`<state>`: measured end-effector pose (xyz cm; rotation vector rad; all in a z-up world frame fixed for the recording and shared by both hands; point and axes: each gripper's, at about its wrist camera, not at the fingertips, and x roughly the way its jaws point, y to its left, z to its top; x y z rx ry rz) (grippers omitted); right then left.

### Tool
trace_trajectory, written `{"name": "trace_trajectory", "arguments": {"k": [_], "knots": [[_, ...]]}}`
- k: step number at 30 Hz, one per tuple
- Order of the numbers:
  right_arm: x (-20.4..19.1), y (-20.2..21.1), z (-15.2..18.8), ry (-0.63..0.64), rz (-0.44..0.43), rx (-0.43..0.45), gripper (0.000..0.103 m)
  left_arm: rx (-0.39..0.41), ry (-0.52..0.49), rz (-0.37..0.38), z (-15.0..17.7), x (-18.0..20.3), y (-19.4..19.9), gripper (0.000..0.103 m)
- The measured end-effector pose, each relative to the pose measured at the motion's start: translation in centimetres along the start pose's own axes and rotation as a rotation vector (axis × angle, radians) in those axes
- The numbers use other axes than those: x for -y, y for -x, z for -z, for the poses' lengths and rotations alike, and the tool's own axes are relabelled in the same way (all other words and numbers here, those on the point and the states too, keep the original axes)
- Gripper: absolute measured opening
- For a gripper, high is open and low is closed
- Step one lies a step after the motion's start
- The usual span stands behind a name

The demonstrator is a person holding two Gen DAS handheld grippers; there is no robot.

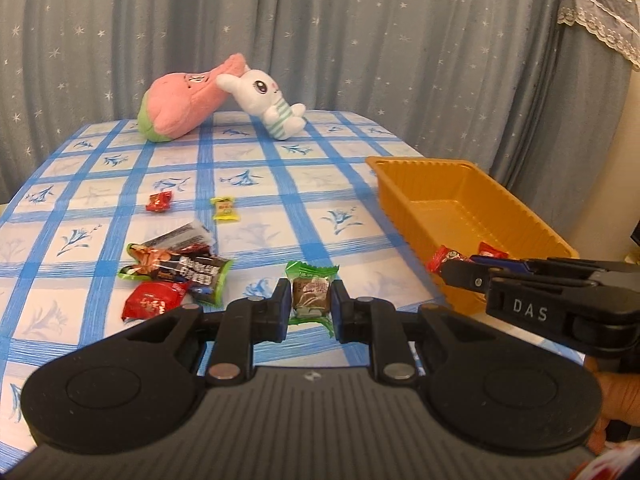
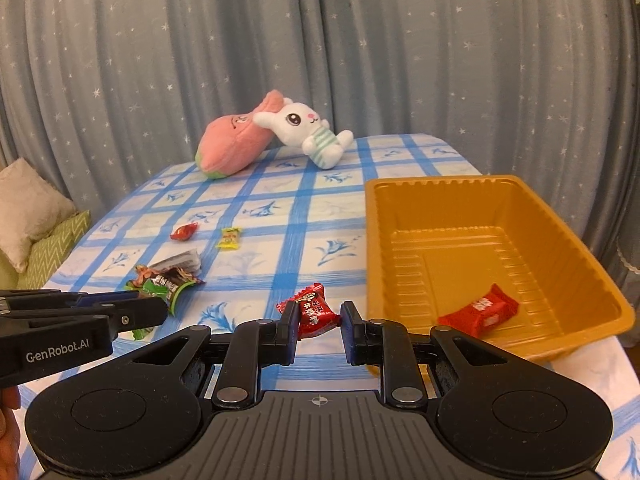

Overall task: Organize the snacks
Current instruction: 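Grasp the green-wrapped brown candy with the left gripper while the right grasps a red candy, then carry both candies into the orange tray and open both grippers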

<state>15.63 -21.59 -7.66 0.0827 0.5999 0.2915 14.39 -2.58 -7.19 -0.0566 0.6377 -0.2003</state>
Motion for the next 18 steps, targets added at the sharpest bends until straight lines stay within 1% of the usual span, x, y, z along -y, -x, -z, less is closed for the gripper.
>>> {"name": "trace_trajectory", "arguments": {"k": [9,18], "knots": [[1.1,1.5,-0.2,-0.022,0.009,0.022,0.023,-0.005,-0.03,0.019,0.1,2.0,0.4,0.018],[2.8,2.9,-0.9,-0.054,0.034,0.054,0.023,-0.001,-0.037,0.046,-0.7,4.0,0.2,0.018]]}}
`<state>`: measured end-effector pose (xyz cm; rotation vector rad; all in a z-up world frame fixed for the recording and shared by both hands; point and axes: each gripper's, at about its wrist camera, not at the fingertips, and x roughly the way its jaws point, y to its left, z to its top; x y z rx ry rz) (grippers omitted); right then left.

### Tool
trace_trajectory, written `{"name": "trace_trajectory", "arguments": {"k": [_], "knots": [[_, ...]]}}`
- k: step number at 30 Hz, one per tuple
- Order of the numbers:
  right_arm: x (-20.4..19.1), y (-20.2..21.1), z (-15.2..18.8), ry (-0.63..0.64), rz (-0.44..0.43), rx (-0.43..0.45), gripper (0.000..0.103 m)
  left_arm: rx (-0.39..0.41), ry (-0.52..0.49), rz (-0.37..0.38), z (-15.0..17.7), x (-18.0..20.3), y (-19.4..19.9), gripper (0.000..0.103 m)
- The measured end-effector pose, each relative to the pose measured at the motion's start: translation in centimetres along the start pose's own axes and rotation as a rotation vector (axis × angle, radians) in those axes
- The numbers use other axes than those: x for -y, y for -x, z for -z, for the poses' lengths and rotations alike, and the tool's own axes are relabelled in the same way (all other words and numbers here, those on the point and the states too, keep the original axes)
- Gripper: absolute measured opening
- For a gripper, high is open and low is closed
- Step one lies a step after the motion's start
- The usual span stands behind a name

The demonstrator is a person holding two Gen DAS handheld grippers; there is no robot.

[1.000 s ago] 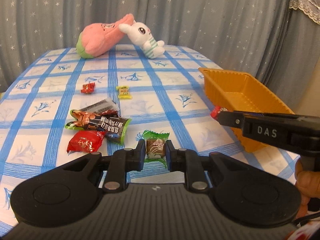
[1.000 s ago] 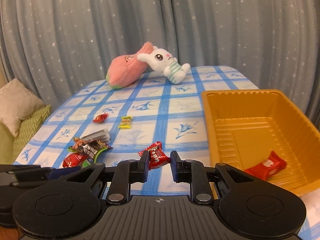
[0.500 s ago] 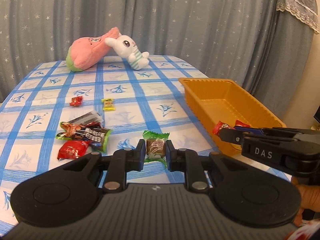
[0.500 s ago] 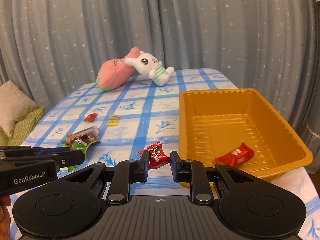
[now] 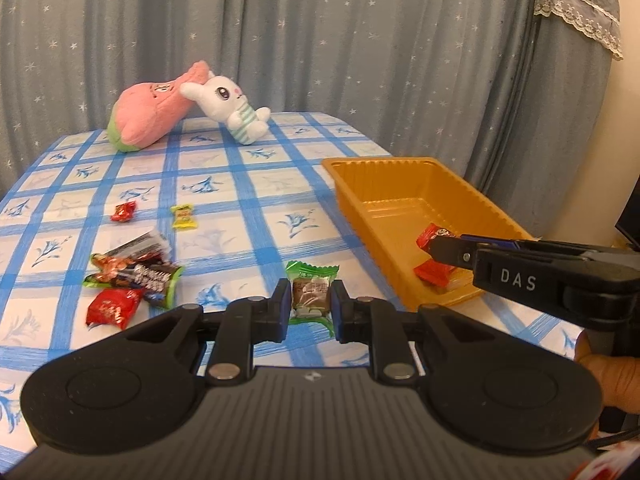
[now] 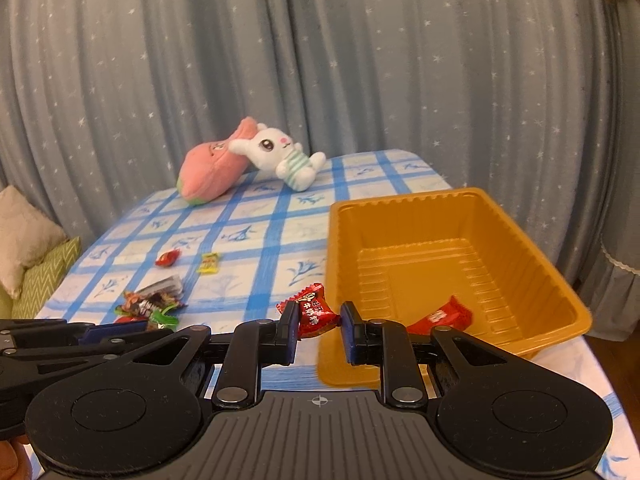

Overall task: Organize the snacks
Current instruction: 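Carry both candies into the orange tray and open both grippers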

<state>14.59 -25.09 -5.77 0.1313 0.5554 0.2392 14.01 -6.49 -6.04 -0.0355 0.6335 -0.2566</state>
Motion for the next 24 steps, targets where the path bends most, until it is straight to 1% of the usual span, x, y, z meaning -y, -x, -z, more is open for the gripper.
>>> {"name": "trace_trajectory", "arguments": {"k": [9,13,19,24], "knots": [[4.3,2.0,-2.8,-0.025,0.071,0.073,0.023,0.025,-0.03,0.054,-2.7,3.1,-1.4,0.018],[6.5,2.1,-4.2,-0.018,0.104,0.091,0.023,0.034,-0.037,0.078,-4.1,4.8,-2.5,0.018],[9.3,1.5,-5.0,-0.029,0.152,0.09,0.023,0.028,-0.038,0.097,-5.7,6.6,-4.8,0.018],[11.0,0.5,-4.8,-0.066,0.176,0.054,0.023,0.013,-0.062,0.107,-6.8,8.1,-7.1,0.018]]}}
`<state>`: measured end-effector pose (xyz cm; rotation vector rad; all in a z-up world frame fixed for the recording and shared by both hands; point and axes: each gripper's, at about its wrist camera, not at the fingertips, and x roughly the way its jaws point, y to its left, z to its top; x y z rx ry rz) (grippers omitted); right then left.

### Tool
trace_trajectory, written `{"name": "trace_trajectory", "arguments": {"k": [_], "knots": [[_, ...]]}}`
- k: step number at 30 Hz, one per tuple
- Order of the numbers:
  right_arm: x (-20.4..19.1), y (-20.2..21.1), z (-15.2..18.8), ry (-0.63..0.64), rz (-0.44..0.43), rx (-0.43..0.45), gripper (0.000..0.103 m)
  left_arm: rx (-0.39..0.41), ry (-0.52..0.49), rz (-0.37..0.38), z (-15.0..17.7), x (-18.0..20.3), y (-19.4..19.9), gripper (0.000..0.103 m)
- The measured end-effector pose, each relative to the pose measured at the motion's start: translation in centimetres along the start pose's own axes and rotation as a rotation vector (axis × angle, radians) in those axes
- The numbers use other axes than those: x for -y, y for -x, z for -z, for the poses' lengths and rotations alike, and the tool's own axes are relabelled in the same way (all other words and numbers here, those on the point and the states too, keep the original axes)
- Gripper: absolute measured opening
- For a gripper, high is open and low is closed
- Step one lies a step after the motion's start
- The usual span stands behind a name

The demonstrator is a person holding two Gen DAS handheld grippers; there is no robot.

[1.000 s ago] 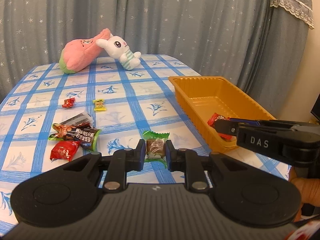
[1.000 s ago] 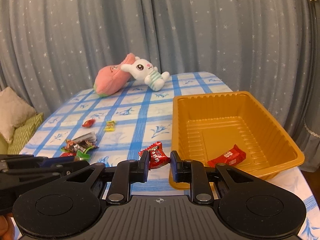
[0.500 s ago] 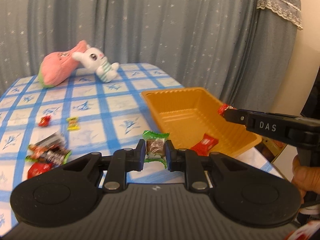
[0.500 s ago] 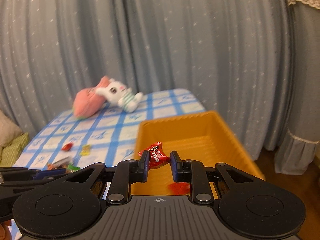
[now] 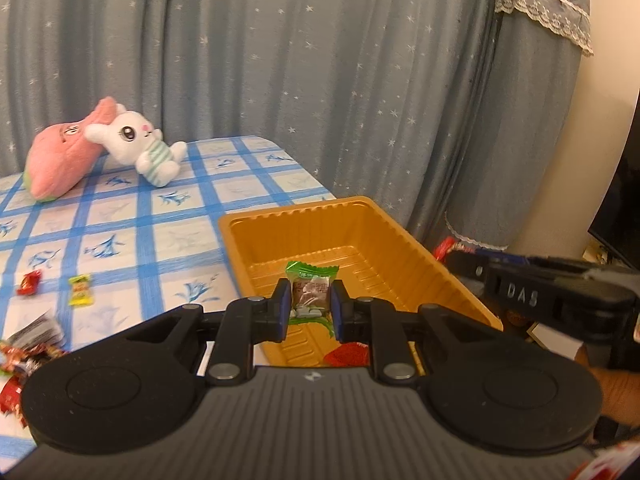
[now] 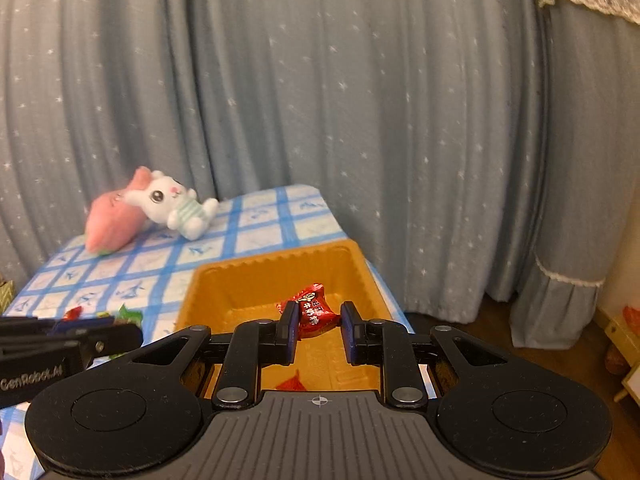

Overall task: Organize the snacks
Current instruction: 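Carry both candies into the orange tray and open both grippers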

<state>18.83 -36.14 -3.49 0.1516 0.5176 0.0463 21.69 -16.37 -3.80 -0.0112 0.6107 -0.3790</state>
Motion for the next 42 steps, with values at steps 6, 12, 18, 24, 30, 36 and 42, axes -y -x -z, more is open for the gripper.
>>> {"name": "trace_trajectory", "arguments": {"k": [6,12,18,24,30,36,42], "knots": [[0.6,-1.2,0.0,0.007,0.014,-0.031,0.023,-0.029,-0.011,0.006,-0.6,0.5,-2.7,0.018],[1.2,-2.1,0.2,-0.011,0.021,-0.065,0.023,-0.055,-0.021,0.012,-0.6,0.4,-4.5,0.018],[1.5,-2.9,0.4,-0.027,0.023,-0.102,0.023,-0.071,-0.01,0.022,-0.5,0.3,-5.5,0.018],[1.7,-3.1,0.4,-0.035,0.027,-0.115,0.023,-0.076,-0.002,0.041,-0.6,0.5,-6.0,0.019],[1.7,-3.3,0.4,-0.046,0.029,-0.121,0.023,-0.086,0.003,0.041,-0.5,-0.1,-6.0,0.031],[1.4,-3.3,0.5,-0.04,0.022,-0.122,0.023,-0.083,0.014,0.023,0.0,-1.3,-4.7,0.031],[1.2,-3.3,0.6,-0.037,0.016,-0.124,0.023,-0.081,0.027,0.018,0.2,-1.9,-4.0,0.031]]}}
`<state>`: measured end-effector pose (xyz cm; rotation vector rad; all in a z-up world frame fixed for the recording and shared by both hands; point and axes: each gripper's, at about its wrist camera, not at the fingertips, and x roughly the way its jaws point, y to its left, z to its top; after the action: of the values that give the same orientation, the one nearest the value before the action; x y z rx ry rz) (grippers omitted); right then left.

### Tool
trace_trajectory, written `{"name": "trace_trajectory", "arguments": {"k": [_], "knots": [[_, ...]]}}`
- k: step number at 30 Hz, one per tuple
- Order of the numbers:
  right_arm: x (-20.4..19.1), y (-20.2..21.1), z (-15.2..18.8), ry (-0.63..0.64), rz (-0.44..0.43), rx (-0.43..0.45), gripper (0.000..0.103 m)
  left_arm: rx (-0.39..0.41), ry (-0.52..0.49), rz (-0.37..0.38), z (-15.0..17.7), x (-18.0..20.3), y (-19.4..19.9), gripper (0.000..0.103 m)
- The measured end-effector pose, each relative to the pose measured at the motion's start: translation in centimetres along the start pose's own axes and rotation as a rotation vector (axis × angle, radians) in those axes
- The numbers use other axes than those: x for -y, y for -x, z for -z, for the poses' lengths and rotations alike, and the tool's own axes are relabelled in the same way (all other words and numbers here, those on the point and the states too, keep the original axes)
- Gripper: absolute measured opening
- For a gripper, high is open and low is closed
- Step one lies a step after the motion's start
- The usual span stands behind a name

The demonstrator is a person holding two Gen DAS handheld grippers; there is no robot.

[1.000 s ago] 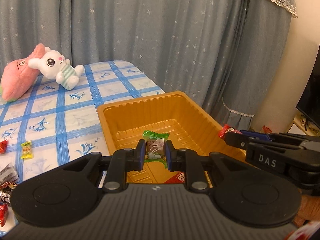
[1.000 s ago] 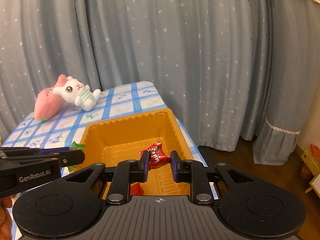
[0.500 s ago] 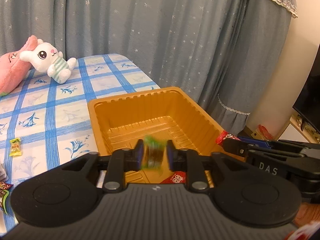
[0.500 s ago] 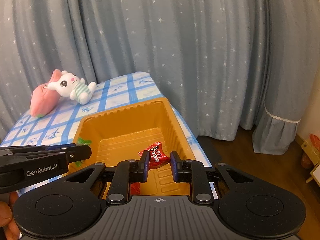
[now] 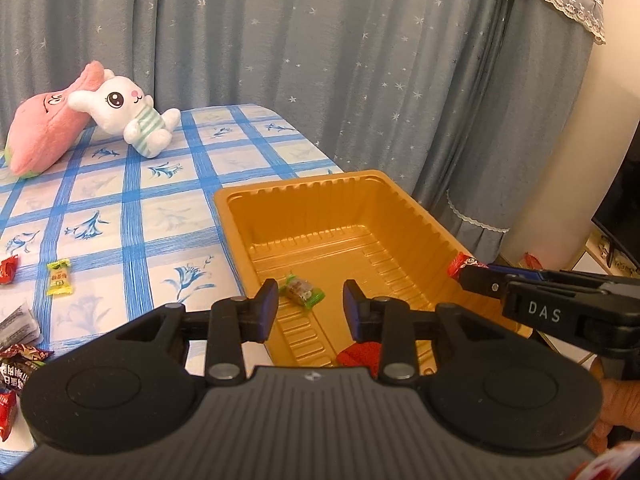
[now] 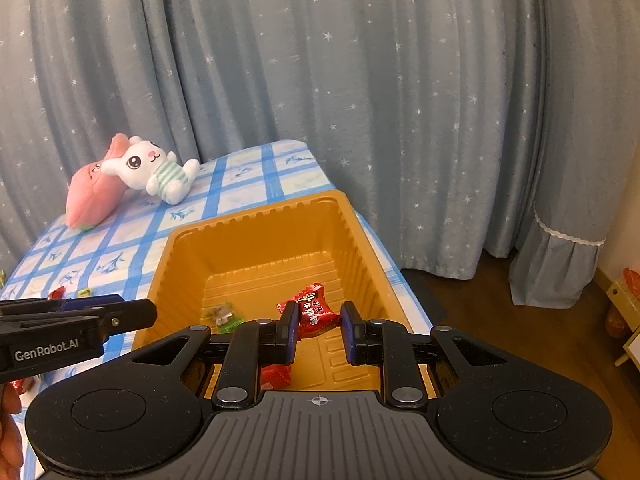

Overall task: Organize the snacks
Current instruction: 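Carry both candies into the orange tray and open both grippers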

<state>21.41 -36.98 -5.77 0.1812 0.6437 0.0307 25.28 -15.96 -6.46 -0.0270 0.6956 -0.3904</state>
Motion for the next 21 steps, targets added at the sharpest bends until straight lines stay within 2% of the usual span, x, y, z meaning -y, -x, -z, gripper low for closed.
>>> {"name": "trace_trajectory", "arguments": {"k": [7,8,9,11,21], "knots": [[-0.1,-0.1,0.0,-0.016,-0.018,0.009,0.024,-0.004,0.008,-0.008,0.4,-0.5,0.1,0.033],[-0.1,-0.1,-0.1,-0.018,-0.016,0.013,0.03,-0.004,0.007,-0.011,0.4,-0.5,0.2,0.033],[-0.2,0.0,-0.1,-0.019,-0.01,0.018,0.049,-0.004,0.007,-0.012,0.5,-0.6,0.2,0.033],[0.0,0.2,-0.1,-0.039,-0.01,0.039,0.066,-0.002,0.011,-0.015,0.6,-0.7,0.3,0.033],[-0.1,0.8,-0.3,-0.045,-0.013,0.064,0.066,0.008,0.02,-0.027,1.2,-1.6,1.7,0.034]]}}
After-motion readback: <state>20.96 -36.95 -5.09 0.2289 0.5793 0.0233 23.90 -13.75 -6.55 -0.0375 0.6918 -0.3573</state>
